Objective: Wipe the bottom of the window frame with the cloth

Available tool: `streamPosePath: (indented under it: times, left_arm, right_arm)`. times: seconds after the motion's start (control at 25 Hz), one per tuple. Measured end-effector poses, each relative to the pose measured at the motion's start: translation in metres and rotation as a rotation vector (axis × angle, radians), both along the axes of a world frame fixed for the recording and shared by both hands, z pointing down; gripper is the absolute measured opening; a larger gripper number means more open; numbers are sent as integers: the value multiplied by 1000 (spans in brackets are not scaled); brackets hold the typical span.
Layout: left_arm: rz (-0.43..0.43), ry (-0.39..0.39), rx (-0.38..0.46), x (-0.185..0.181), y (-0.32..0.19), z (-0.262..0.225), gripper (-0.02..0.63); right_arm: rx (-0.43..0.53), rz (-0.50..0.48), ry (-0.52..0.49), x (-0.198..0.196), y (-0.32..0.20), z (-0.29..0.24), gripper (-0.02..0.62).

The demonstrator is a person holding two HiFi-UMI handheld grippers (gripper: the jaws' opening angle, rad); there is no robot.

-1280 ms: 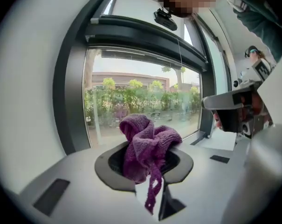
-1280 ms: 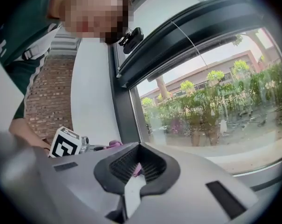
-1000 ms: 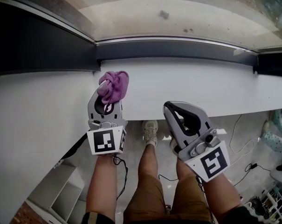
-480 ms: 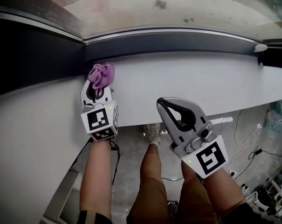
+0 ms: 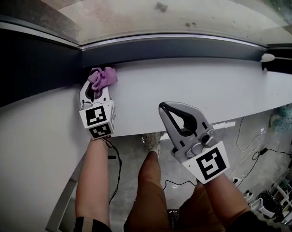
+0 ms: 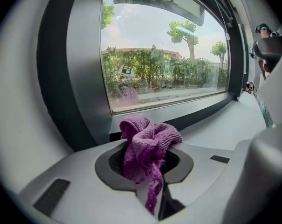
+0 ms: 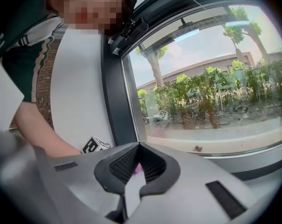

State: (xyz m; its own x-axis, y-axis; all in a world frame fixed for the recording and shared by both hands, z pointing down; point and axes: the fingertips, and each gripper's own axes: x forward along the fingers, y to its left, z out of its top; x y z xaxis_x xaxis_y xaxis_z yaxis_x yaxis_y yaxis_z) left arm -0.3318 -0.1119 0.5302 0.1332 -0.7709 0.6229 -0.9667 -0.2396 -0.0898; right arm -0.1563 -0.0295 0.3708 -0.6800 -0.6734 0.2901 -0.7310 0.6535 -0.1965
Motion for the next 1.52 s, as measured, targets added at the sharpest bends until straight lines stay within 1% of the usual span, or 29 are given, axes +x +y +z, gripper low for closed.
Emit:
streamPosePath:
  times: [0.2,0.36,0.52,0.76,0.84,1.0,1.36,1.52]
  left_arm:
    - [-20,3,-20,-3,3,11,103]
    - [-21,4,-33,6,7,19,103]
    - [-27,5,-41,9,3,22,103]
    - [-10,-16,-62,25,9,25,103]
    - [-11,-10,-66,32,10,26,103]
    - [11,-5,-66,55,10,26,103]
    - [63,27,-69,122,9,27,101]
    - [79,41,-68,152,10,29,101]
  right_arm:
    - [-22,75,17,6,-16,29,14]
    - [-61,79,11,11,-17,44,14]
    - [-63,95,8,16,-18,48,14]
    - [-95,132,7,36,-14,58,14]
    - [-109,151,13,44,-14,61,14]
    - [-122,194,-1,64,-15,63,14]
    - [-127,228,14,116,-11,68,14]
    - [-127,253,4,137,-12,72,14]
